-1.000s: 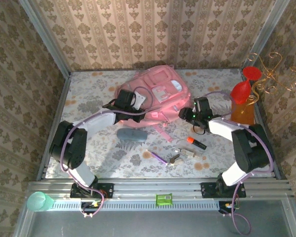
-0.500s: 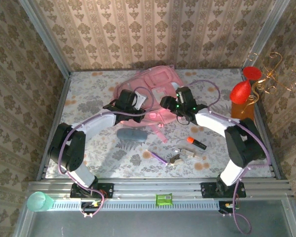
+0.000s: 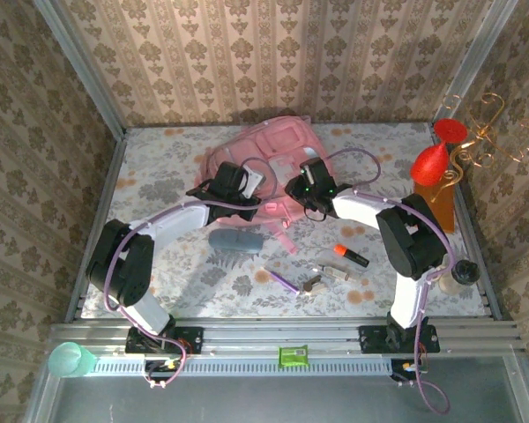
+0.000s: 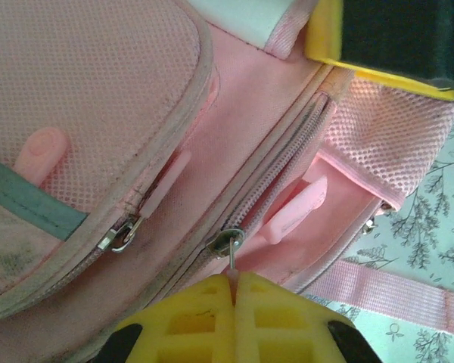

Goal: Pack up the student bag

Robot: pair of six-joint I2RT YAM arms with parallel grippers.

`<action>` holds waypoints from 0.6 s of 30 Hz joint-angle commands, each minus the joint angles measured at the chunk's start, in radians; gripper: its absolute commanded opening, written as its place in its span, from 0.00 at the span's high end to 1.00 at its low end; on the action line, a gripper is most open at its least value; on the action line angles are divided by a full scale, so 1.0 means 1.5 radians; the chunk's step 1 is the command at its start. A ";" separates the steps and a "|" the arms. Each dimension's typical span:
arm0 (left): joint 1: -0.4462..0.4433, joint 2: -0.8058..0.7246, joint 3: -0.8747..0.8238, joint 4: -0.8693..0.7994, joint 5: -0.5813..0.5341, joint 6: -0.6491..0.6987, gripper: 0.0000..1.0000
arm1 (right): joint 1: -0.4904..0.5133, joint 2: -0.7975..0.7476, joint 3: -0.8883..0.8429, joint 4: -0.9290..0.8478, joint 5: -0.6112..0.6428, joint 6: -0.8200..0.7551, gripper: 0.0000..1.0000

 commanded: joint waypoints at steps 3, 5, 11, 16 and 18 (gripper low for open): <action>-0.005 -0.022 -0.015 -0.070 -0.071 0.049 1.00 | 0.000 -0.027 -0.019 0.040 0.099 -0.007 1.00; -0.003 -0.018 -0.015 -0.092 -0.112 0.071 1.00 | -0.005 -0.053 -0.037 0.044 0.117 -0.015 1.00; 0.011 -0.016 -0.018 -0.112 -0.197 0.102 1.00 | -0.022 -0.107 -0.063 0.025 0.160 -0.044 1.00; 0.022 -0.004 -0.009 -0.117 -0.230 0.111 1.00 | -0.039 -0.115 -0.086 0.029 0.158 -0.046 1.00; 0.028 0.000 -0.008 -0.120 -0.244 0.117 1.00 | -0.042 -0.116 -0.092 0.032 0.152 -0.049 1.00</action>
